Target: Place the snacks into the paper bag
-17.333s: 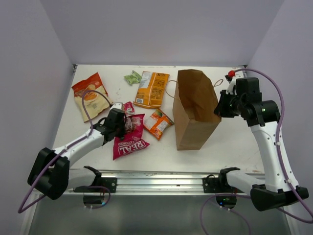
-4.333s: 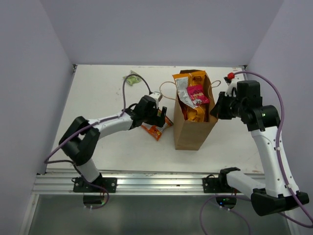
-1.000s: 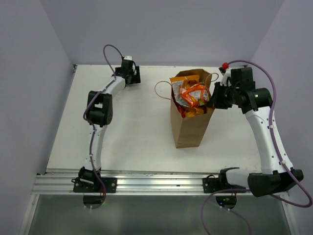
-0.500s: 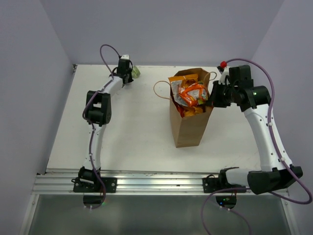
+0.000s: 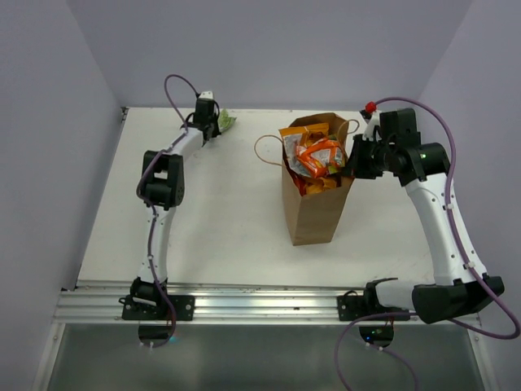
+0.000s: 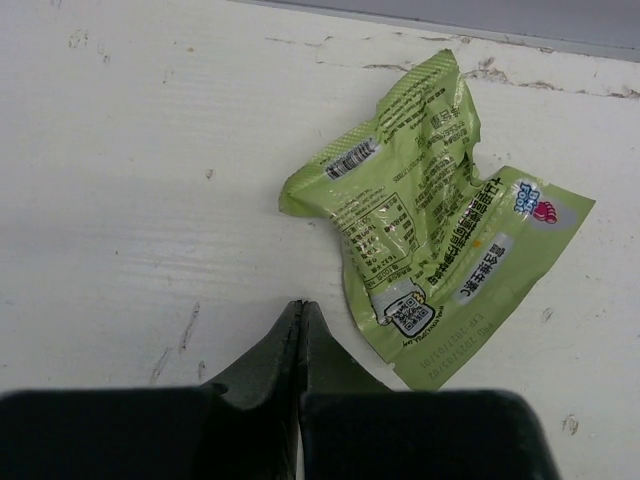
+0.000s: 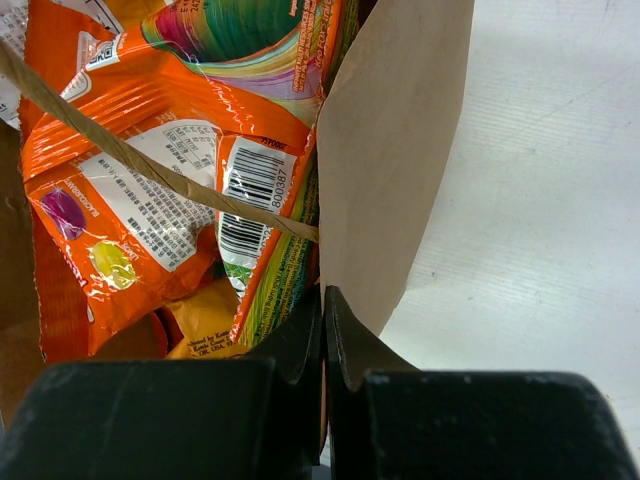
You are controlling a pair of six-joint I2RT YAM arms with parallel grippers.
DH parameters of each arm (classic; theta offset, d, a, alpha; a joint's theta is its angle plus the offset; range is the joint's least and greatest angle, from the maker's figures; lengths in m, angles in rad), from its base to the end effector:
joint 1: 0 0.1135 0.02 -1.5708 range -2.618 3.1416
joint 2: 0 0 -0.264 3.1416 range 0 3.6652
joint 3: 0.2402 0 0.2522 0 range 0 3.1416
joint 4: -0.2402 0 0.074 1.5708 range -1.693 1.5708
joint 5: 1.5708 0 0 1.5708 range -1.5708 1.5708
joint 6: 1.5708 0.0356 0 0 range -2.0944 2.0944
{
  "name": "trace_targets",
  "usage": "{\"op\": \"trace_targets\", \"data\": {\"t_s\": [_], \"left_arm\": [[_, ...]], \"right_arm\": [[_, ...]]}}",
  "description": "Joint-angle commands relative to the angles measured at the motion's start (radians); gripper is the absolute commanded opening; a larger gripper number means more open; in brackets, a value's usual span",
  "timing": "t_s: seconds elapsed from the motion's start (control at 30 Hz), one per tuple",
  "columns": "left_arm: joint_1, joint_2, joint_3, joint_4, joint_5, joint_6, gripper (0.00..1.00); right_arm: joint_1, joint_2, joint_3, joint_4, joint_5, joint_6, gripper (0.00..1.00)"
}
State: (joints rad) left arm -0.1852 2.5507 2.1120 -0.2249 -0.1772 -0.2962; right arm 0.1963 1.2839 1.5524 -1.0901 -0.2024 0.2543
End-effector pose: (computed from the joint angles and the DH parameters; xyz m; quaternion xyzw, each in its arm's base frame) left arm 0.5638 -0.0992 0.1437 -0.0884 0.8918 -0.0268 0.4429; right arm 0.2337 0.0538 0.4098 -0.0101 0.9266 0.1730 0.3338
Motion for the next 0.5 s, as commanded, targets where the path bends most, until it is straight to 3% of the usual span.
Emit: {"op": "trace_targets", "data": {"t_s": [0.0,0.1,0.23,0.27,0.33,0.37,0.4,0.43,0.47], "left_arm": [[0.015,-0.088,-0.078,0.03,-0.036,-0.011,0.0],[0.015,-0.188,-0.147,0.111,-0.028,-0.004,0.0],[0.015,-0.213,-0.101,0.14,0.059,-0.007,0.0],[0.013,-0.208,-0.083,0.15,0.085,-0.008,0.1],[0.009,-0.199,-0.067,0.176,0.143,-0.004,0.22],[0.001,-0.182,-0.049,0.18,0.151,0.0,0.5],[-0.003,-0.17,-0.035,0.182,0.153,0.009,0.68],[-0.01,-0.155,-0.017,0.165,0.147,0.015,0.99],[-0.019,-0.126,0.018,0.156,0.139,0.022,1.0]], "right_arm": [[0.012,0.005,0.008,0.002,-0.031,0.022,0.0],[0.014,0.003,0.002,0.012,-0.031,0.026,0.0],[0.015,0.003,-0.009,0.022,-0.032,0.033,0.0],[0.015,0.003,-0.009,0.025,-0.032,0.033,0.0],[0.015,0.005,-0.008,0.024,-0.031,0.033,0.0],[0.015,0.006,-0.008,0.024,-0.029,0.033,0.0],[0.015,0.011,-0.006,0.021,-0.029,0.031,0.0],[0.017,0.012,-0.002,0.015,-0.028,0.03,0.0],[0.015,0.015,0.001,0.013,-0.029,0.03,0.0]]}}
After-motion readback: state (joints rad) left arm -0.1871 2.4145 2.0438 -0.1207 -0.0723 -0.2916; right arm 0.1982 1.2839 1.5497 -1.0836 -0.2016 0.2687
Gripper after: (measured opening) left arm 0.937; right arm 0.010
